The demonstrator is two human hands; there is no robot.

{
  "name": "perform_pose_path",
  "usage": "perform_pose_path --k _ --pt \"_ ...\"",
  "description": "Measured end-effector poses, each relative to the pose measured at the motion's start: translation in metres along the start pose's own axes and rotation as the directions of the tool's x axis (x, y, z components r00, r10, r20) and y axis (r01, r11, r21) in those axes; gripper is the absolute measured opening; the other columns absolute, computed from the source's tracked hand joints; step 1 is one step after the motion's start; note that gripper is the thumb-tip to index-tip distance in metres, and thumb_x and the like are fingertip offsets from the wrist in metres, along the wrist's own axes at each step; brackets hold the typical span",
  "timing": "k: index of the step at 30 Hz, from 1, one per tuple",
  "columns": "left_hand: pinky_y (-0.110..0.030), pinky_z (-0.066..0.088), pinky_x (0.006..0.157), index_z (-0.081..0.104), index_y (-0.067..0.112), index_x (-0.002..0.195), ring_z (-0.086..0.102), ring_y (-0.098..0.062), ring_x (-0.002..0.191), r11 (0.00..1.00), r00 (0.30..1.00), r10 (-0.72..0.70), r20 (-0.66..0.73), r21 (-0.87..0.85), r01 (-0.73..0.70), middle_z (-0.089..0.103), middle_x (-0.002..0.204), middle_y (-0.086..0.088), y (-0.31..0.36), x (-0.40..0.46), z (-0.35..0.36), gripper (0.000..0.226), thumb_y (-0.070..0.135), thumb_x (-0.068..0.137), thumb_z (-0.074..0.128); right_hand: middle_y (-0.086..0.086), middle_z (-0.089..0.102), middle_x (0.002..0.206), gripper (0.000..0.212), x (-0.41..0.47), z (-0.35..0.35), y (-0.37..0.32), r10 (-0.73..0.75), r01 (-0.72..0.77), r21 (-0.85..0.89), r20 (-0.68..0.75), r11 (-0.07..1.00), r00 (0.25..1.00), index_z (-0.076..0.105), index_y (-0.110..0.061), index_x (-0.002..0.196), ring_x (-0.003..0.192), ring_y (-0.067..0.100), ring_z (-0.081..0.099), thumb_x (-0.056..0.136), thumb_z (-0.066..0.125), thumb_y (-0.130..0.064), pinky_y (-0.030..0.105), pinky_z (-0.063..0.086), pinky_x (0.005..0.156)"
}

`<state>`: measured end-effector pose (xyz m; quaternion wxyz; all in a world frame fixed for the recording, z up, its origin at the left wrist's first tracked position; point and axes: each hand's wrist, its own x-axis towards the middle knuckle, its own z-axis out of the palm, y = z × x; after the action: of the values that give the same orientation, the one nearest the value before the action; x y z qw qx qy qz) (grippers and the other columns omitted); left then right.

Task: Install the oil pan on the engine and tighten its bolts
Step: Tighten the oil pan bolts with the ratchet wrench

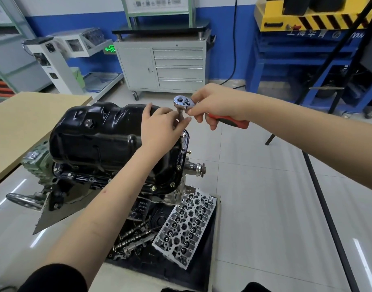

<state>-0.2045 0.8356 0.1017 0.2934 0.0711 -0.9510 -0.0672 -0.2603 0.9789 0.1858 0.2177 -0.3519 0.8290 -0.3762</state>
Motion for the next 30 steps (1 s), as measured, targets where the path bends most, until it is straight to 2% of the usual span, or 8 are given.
perform_pose_path --k 7,11,16,18,20,23,27,30 --pt "-0.037 -0.007 0.111 0.068 0.022 0.103 0.036 -0.009 0.130 0.994 0.971 0.101 0.218 -0.050 -0.093 0.065 0.110 0.000 -0.006 -0.003 -0.014 0.037 0.047 0.076 0.066 -0.002 0.055 0.055 0.011 -0.017 -0.018 -0.004 -0.025 0.024 0.076 0.015 0.997 1.000 0.057 -0.002 0.087 0.038 0.010 0.045 0.089 0.055 -0.012 0.023 0.051 0.046" --pt "-0.038 -0.008 0.112 0.069 0.017 0.094 0.032 -0.005 0.132 0.990 0.961 0.118 0.251 0.045 -0.133 0.064 0.112 0.001 -0.006 -0.004 -0.013 0.030 0.043 0.081 0.062 -0.005 0.056 0.052 0.015 -0.028 -0.031 -0.006 -0.053 0.050 0.153 0.018 0.987 0.998 0.055 -0.006 0.080 0.037 0.009 0.044 0.090 0.056 -0.017 0.022 0.049 0.044" --pt "-0.033 -0.009 0.111 0.068 0.010 0.080 0.039 -0.004 0.127 0.996 0.965 0.089 0.249 -0.041 -0.081 0.066 0.101 0.001 -0.003 -0.004 -0.018 0.031 0.041 0.082 0.062 -0.004 0.060 0.057 0.014 -0.035 -0.025 -0.004 -0.112 0.117 0.034 -0.123 0.993 0.986 0.053 -0.037 0.087 0.036 0.009 0.049 0.091 0.045 -0.048 0.019 0.049 0.043" --pt "-0.035 -0.010 0.111 0.056 0.016 0.063 0.047 -0.005 0.119 0.994 0.958 0.096 0.272 -0.071 -0.079 0.061 0.079 0.007 -0.003 -0.006 -0.021 0.033 0.040 0.084 0.060 -0.002 0.059 0.059 0.014 -0.034 -0.023 -0.002 -0.151 0.149 -0.026 -0.168 0.988 0.974 0.051 -0.039 0.090 0.035 0.008 0.048 0.094 0.039 -0.045 0.016 0.045 0.041" --pt "-0.033 -0.010 0.111 0.040 0.019 0.054 0.058 -0.013 0.092 0.993 0.956 0.095 0.276 -0.096 -0.071 0.047 0.059 0.010 0.000 -0.008 -0.023 0.042 0.040 0.086 0.057 -0.003 0.058 0.058 0.017 -0.034 -0.024 -0.001 -0.168 0.160 -0.058 -0.179 0.985 0.969 0.052 -0.035 0.097 0.035 0.008 0.047 0.096 0.037 -0.043 0.017 0.044 0.043" --pt "-0.026 -0.012 0.109 0.045 0.015 0.058 0.056 -0.017 0.071 0.995 0.956 0.090 0.279 -0.075 -0.072 0.044 0.054 0.007 0.002 -0.010 -0.024 0.041 0.042 0.087 0.055 -0.006 0.056 0.054 0.020 -0.035 -0.024 0.001 -0.186 0.174 -0.091 -0.158 0.981 0.970 0.054 -0.034 0.094 0.035 0.009 0.044 0.096 0.036 -0.043 0.018 0.043 0.046" --pt "-0.035 -0.014 0.111 0.045 0.017 0.055 0.058 -0.013 0.088 0.992 0.938 0.124 0.323 -0.028 -0.122 0.061 0.074 0.003 0.004 -0.013 -0.024 0.042 0.042 0.087 0.055 -0.007 0.053 0.052 0.023 -0.033 -0.013 0.001 -0.206 0.193 -0.113 -0.123 0.975 0.971 0.055 -0.030 0.102 0.033 0.008 0.043 0.094 0.041 -0.046 0.014 0.040 0.039" --pt "-0.042 -0.018 0.110 0.059 0.021 0.067 0.045 -0.009 0.121 0.988 0.917 0.111 0.382 0.057 -0.143 0.064 0.105 0.002 0.009 -0.019 -0.023 0.031 0.044 0.087 0.053 -0.007 0.053 0.053 0.020 -0.032 -0.003 0.004 -0.217 0.202 -0.133 -0.105 0.970 0.971 0.057 -0.031 0.097 0.033 0.007 0.043 0.091 0.045 -0.047 0.012 0.038 0.037"
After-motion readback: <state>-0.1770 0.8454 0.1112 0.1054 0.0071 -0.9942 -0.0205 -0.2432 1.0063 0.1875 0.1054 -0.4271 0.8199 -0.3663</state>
